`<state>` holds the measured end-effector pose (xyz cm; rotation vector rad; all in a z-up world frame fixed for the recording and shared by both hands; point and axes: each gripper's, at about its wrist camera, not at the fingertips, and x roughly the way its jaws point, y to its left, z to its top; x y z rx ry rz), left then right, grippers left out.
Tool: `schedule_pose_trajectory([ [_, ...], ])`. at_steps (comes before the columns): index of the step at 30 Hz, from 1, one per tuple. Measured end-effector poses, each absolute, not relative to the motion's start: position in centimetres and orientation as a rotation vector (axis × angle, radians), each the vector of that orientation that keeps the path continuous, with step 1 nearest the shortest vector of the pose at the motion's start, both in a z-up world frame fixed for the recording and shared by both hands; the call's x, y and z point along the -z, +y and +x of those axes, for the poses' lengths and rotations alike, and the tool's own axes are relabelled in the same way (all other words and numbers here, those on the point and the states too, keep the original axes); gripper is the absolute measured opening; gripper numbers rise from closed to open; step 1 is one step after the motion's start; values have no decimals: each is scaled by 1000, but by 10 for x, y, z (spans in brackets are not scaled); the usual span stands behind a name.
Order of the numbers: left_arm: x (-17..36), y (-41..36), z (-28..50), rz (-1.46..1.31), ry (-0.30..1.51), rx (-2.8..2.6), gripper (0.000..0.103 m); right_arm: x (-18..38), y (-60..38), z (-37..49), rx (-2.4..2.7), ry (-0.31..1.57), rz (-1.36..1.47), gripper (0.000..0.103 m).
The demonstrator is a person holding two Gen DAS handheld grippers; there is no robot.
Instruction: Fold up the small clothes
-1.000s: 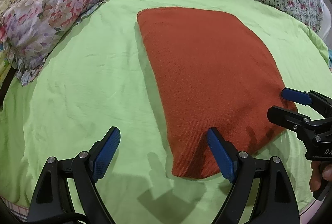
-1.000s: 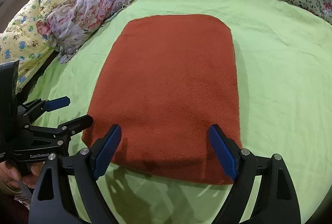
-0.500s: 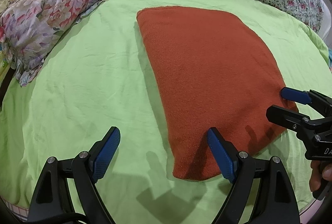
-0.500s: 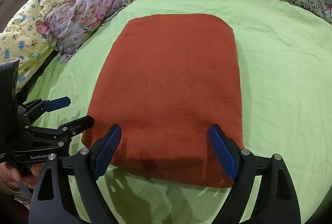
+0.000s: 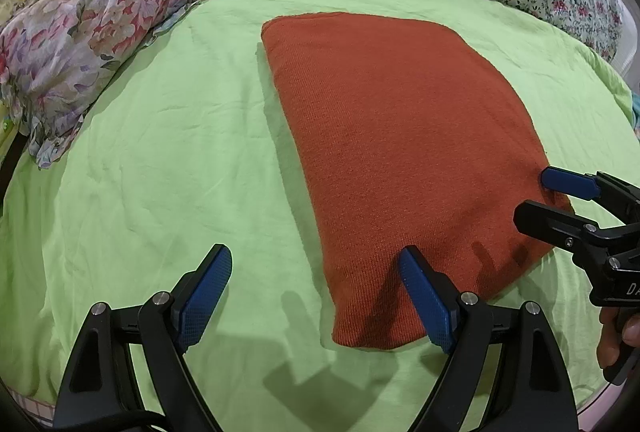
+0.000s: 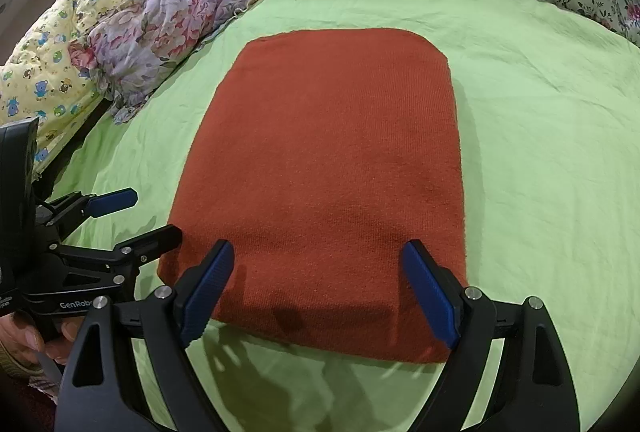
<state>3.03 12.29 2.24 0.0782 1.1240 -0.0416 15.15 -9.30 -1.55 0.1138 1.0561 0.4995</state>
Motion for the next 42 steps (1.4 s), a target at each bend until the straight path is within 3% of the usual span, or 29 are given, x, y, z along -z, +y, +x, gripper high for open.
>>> schedule_pose_trajectory([
  [42,-32,116,16,42,1072,34,86,15,-96,146,-490,1034,135,86],
])
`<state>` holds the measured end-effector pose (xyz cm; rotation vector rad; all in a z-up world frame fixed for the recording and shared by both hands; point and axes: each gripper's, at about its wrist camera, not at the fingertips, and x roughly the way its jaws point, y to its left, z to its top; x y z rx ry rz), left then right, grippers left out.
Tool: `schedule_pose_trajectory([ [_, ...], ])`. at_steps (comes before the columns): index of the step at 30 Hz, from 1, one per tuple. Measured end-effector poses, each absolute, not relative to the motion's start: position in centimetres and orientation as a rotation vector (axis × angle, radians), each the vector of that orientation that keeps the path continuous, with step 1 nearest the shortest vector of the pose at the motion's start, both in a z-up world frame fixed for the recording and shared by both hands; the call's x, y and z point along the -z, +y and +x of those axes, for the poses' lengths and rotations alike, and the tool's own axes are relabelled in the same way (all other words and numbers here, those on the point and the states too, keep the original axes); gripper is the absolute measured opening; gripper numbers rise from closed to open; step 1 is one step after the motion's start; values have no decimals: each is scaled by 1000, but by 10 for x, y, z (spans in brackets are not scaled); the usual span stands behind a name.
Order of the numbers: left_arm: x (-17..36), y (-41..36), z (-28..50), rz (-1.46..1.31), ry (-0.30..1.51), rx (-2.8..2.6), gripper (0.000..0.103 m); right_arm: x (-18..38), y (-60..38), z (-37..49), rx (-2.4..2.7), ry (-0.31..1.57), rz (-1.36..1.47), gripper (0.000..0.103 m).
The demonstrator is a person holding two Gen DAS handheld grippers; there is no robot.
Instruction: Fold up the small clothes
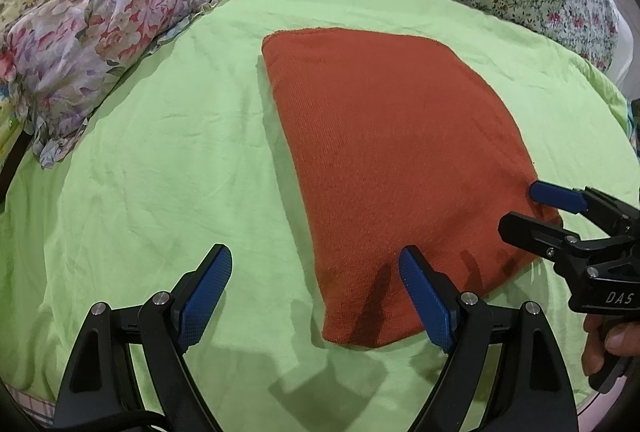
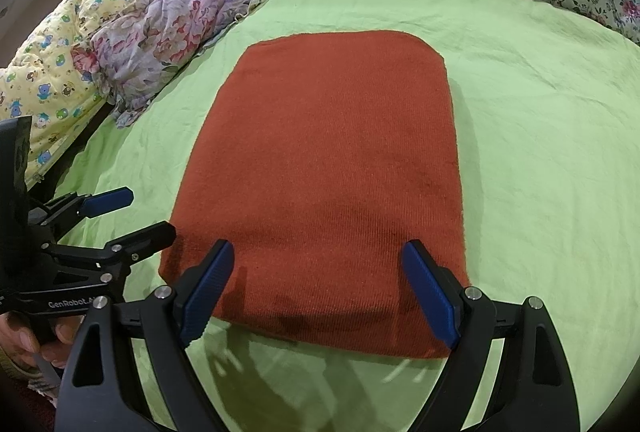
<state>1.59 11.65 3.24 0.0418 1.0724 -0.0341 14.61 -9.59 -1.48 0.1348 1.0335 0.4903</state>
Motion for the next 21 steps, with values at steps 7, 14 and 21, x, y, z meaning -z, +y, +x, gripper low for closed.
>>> schedule_pose_trajectory([
  [7,-32,117,10,34,1023,8,86,19,-97,141,-475,1005,148,86],
  [14,-28,116,6,43,1008,-12,86,16,-97,132,-477,948,146,86],
  [21,-26,114,2,49,1009,-8,86,20,-94,128,-479,950,142,86],
])
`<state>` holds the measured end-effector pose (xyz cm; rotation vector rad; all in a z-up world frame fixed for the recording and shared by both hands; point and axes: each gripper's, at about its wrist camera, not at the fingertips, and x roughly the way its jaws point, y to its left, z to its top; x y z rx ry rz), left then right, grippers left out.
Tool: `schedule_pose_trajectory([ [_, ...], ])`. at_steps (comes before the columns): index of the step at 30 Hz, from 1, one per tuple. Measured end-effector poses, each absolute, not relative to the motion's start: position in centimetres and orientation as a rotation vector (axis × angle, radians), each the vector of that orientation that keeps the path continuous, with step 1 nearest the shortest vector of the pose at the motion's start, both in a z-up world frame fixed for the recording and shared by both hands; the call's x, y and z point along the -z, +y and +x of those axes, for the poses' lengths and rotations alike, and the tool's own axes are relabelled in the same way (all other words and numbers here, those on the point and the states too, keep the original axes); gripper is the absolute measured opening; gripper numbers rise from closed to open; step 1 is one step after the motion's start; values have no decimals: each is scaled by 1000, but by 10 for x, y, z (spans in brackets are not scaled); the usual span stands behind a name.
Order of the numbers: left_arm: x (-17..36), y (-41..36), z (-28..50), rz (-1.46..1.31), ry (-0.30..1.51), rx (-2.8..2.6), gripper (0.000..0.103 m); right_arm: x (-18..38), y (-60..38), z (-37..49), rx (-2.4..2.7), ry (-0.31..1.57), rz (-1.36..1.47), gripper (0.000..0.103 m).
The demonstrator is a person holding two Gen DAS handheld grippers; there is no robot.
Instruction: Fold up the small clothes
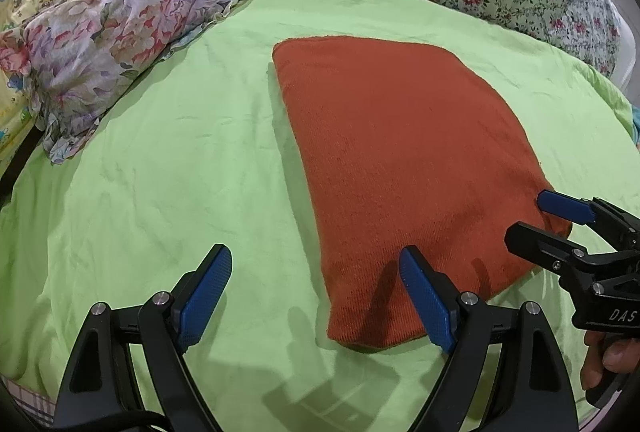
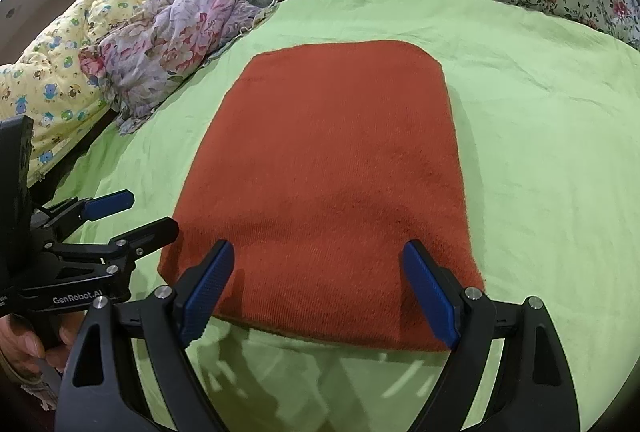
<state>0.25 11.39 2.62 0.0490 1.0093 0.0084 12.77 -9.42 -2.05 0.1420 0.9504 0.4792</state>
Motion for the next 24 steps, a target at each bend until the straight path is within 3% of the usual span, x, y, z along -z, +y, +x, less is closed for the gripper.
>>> schedule_pose_trajectory([
  [24,-27,110,0,51,1018,-2,86,22,-94,126,-479,955,140,86],
])
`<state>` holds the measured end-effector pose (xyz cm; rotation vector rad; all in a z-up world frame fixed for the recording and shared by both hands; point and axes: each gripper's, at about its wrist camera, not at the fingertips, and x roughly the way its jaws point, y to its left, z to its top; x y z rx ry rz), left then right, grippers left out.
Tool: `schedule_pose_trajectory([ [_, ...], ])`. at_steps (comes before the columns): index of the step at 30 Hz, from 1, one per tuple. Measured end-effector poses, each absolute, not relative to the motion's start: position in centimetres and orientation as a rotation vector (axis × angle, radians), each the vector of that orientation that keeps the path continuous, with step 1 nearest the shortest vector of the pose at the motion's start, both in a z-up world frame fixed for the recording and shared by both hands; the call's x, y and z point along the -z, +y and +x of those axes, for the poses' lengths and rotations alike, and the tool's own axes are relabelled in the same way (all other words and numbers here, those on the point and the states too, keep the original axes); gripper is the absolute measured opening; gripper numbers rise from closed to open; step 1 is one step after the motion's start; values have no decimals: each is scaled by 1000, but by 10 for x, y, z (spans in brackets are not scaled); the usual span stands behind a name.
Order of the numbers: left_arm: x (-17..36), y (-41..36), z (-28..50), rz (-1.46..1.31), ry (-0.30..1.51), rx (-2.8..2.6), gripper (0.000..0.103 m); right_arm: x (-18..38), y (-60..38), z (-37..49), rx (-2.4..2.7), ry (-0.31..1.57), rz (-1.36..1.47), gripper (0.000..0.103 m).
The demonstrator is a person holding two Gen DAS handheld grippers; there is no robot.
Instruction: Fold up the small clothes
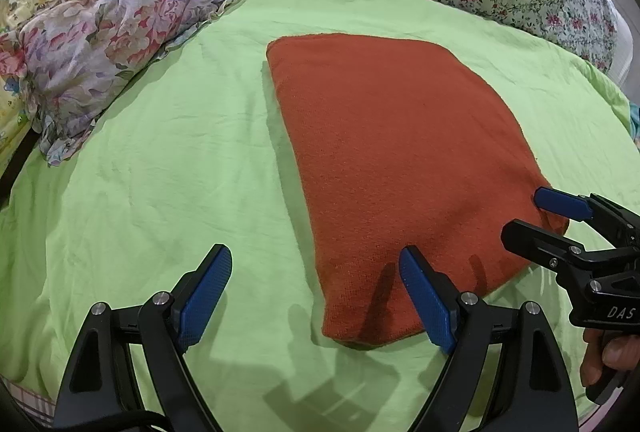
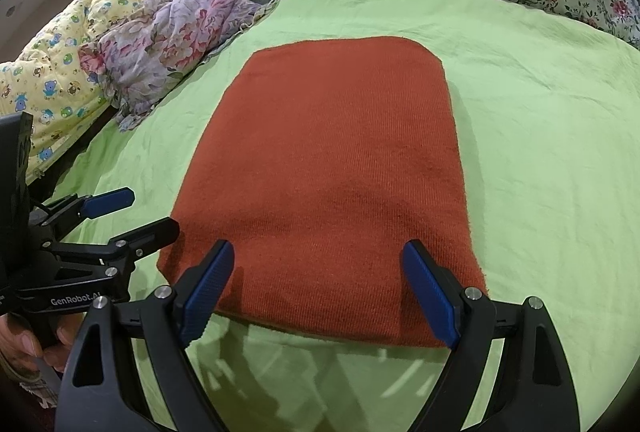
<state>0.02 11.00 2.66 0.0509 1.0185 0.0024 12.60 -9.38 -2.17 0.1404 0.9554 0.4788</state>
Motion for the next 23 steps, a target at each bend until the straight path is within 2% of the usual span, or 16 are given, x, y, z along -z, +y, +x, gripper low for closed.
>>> schedule_pose_trajectory([
  [23,-28,118,10,44,1022,-8,86,22,-99,135,-467,962,161,86],
])
